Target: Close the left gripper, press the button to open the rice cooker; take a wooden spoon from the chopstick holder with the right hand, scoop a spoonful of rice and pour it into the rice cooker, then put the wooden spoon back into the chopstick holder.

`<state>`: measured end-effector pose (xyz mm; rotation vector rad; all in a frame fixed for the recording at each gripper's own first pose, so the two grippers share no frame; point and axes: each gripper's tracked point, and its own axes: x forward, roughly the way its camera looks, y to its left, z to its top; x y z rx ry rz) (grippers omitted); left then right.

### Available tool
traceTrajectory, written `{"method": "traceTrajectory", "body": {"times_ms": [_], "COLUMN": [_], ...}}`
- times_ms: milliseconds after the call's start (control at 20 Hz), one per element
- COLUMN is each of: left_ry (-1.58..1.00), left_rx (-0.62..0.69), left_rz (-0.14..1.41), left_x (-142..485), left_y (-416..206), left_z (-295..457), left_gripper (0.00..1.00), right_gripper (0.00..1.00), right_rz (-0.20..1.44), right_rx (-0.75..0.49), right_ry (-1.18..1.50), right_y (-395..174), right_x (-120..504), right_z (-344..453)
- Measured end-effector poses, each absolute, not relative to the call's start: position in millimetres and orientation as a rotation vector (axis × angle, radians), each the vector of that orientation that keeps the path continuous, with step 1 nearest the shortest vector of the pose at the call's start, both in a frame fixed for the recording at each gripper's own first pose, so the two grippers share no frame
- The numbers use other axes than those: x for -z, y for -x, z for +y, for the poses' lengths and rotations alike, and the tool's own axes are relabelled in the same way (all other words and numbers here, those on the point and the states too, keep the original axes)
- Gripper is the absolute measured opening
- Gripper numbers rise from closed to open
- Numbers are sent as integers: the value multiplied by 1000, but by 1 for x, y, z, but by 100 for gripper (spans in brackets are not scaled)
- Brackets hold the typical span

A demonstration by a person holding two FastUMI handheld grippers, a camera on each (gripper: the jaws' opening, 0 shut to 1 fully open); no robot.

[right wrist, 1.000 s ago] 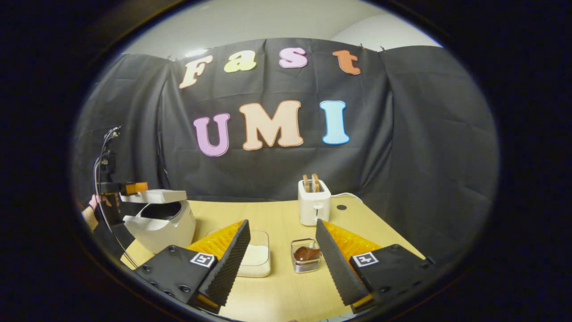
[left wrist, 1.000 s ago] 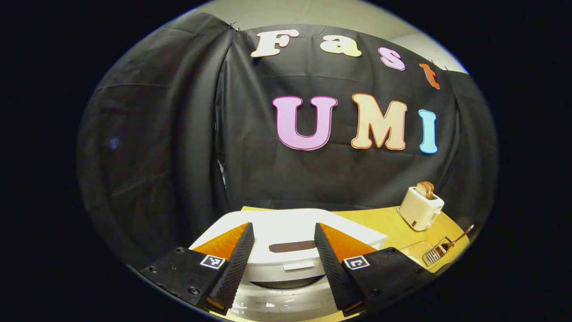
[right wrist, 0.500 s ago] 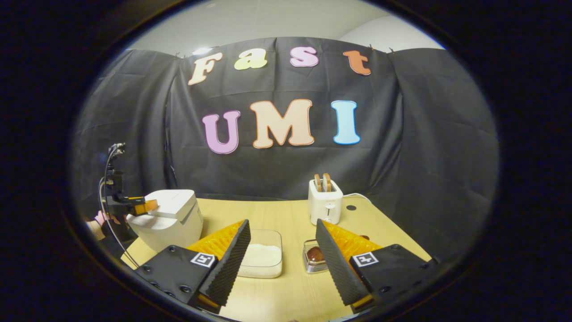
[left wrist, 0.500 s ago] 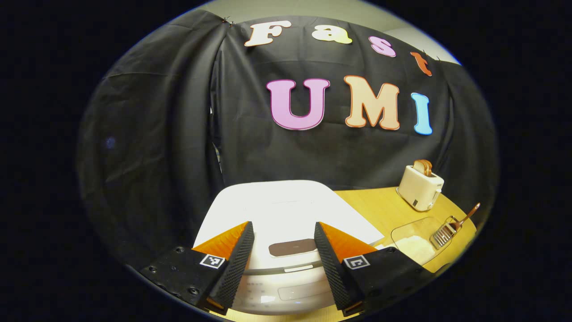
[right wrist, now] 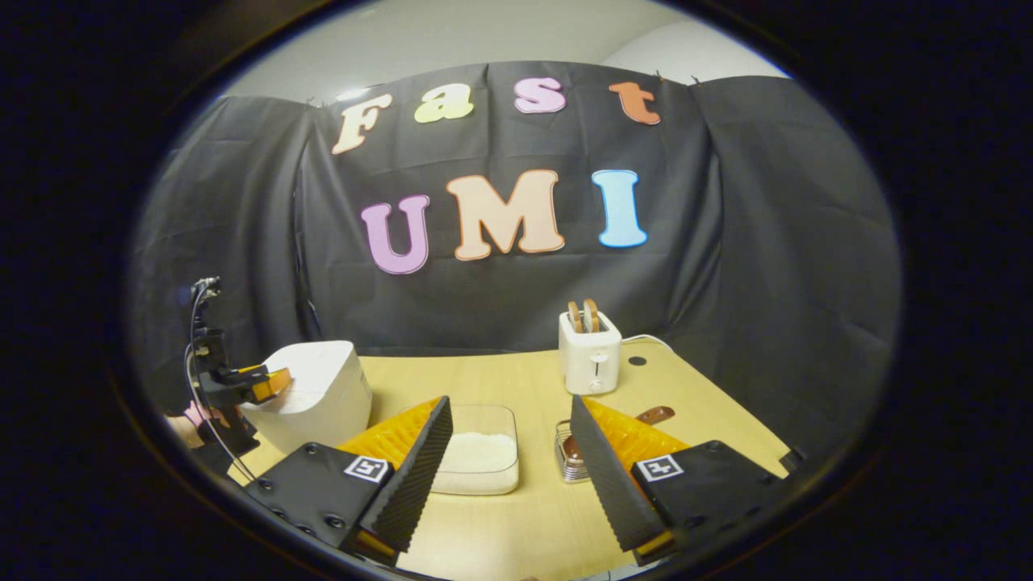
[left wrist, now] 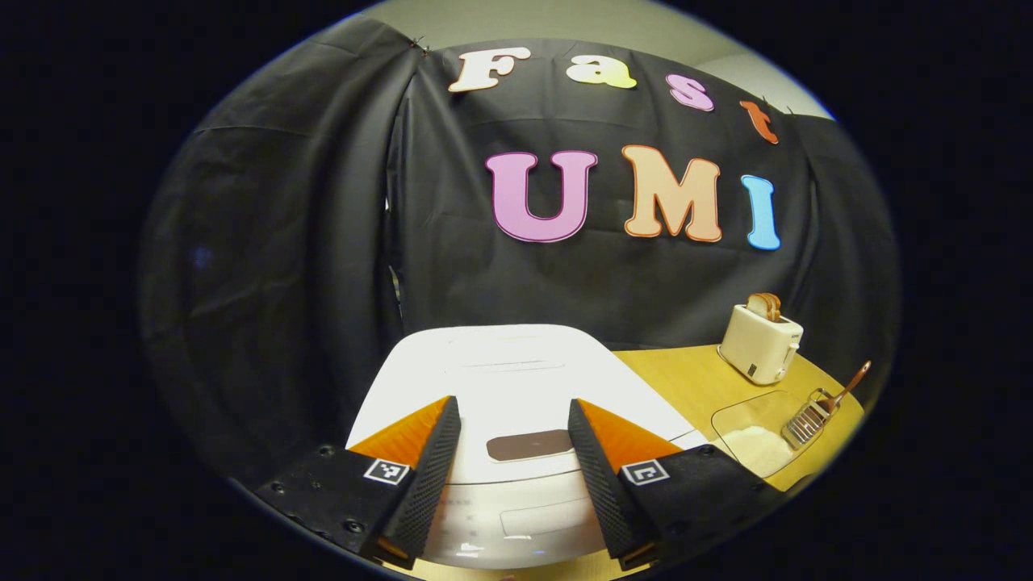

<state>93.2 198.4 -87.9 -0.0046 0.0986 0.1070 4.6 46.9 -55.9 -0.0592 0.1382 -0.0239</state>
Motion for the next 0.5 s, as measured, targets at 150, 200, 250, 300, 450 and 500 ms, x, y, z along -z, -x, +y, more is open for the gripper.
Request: {"method": "traceTrajectory", "body": {"times_ms": [150, 200, 250, 300, 450, 500], "left_ry": [10, 15, 23, 34, 54, 41], "left_rx": [-111, -112, -112, -114, -128, -131], "left_rz": [90, 93, 92, 100, 95, 103], "left_x": [85, 84, 81, 79, 77, 76], "left_y": [-93, -94, -95, -94, -95, -94], "left_z": [198, 199, 199, 199, 201, 200], "left_gripper": [80, 80, 79, 78, 75, 75], "right_gripper": [93, 93, 93, 93, 93, 93], "right_rz": [134, 130, 125, 122, 104, 96], "right_rx": [18, 15, 14, 16, 16, 12], "right_ry": [52, 52, 55, 58, 69, 72], "right_y": [-2, 0, 0, 0, -1, -2], "right_x": [55, 54, 53, 52, 48, 45], "right_z": [50, 51, 52, 52, 57, 61]}}
